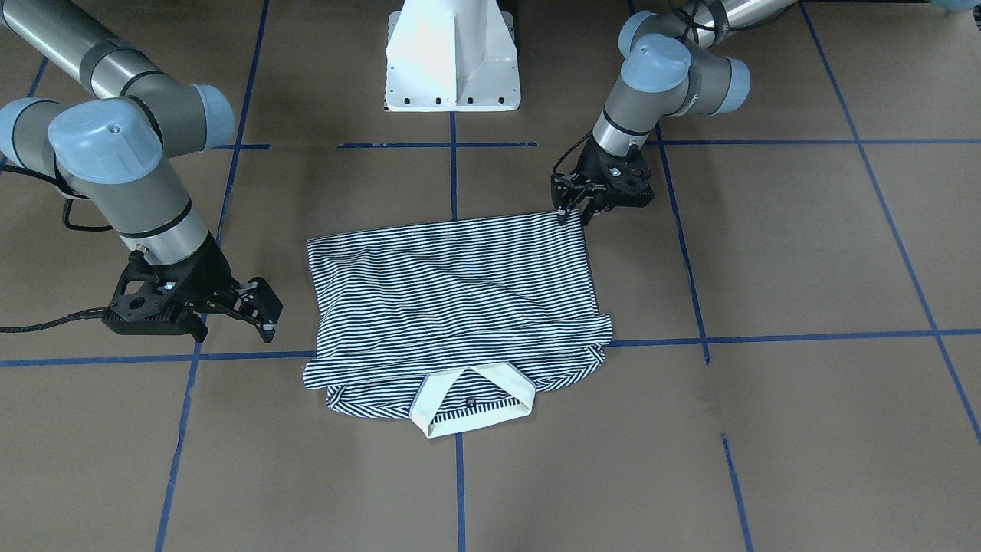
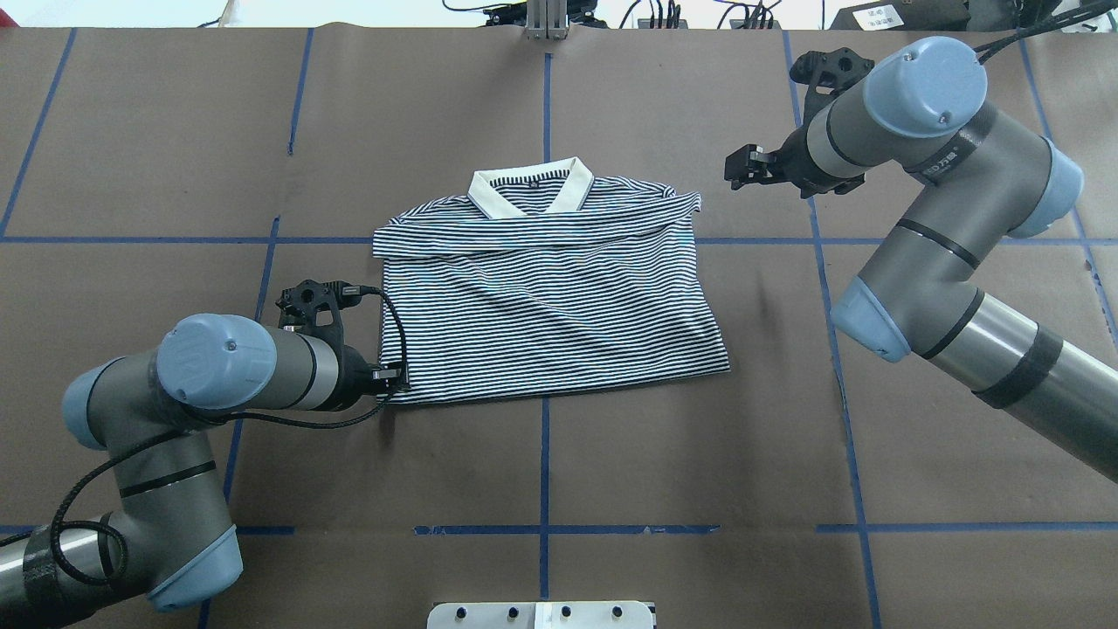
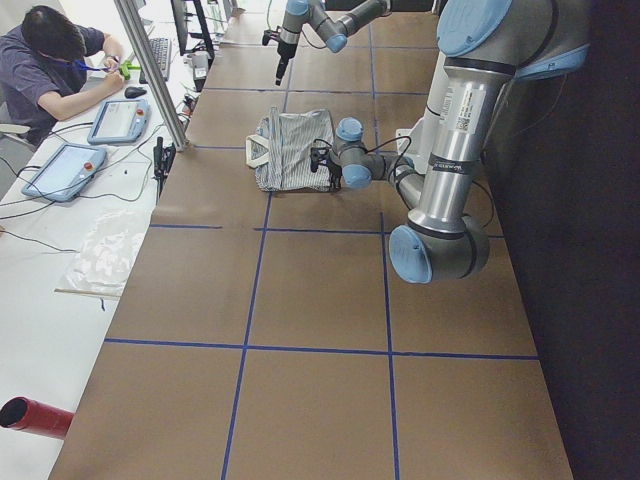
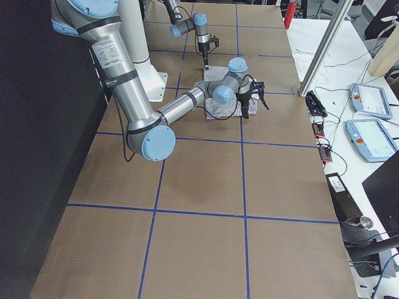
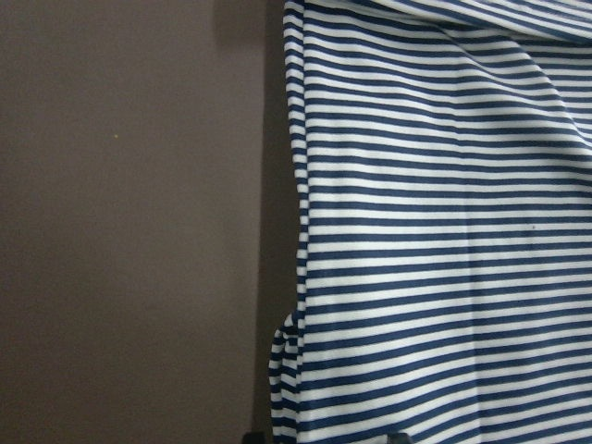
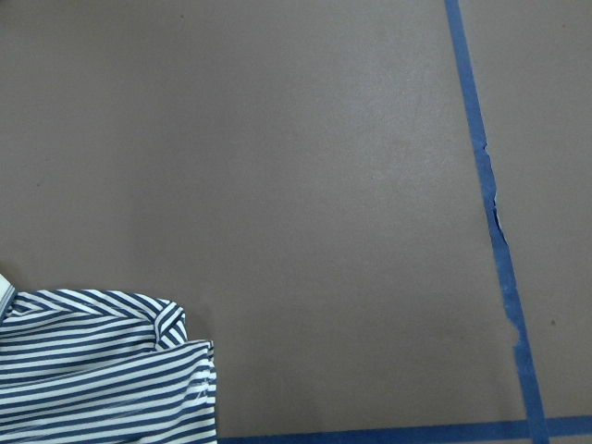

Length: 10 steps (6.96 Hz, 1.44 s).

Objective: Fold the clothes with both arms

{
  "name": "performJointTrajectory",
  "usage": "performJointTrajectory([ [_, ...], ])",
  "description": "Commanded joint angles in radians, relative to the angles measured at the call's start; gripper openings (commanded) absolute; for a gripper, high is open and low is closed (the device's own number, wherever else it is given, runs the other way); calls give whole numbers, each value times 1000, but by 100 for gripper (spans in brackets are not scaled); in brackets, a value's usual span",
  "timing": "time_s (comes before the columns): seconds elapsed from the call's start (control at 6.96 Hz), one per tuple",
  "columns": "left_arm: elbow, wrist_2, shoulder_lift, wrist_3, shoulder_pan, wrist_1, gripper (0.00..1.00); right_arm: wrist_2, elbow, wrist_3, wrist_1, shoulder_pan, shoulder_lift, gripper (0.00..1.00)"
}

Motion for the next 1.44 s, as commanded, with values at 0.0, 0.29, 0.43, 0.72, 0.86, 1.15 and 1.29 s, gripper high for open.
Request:
performJointTrajectory([
  [0.0, -2, 0, 0, -1, 2, 0, 0, 0, 2, 0, 0, 1, 1, 100],
  [0.29, -25, 5, 14, 8, -5, 2, 0, -2, 2, 2, 0, 0, -1, 100],
  [0.43, -25, 5, 22, 43, -24, 3, 0, -2, 2, 2, 1, 0, -1, 100],
  [0.72, 63, 0, 14, 277, -190, 2, 0, -2, 0, 2, 1, 0, 1, 100],
  [0.86, 152, -1, -7, 385, -290, -3, 0, -3, 0, 3, 1, -2, 1, 100],
  [1.15, 519, 3, -274, 502, -465, -46, 0, -3, 0, 8, 1, -3, 2, 100],
  [1.29, 808, 103, -429, 502, -482, -234, 0, -3, 0, 8, 1, -3, 2, 100],
])
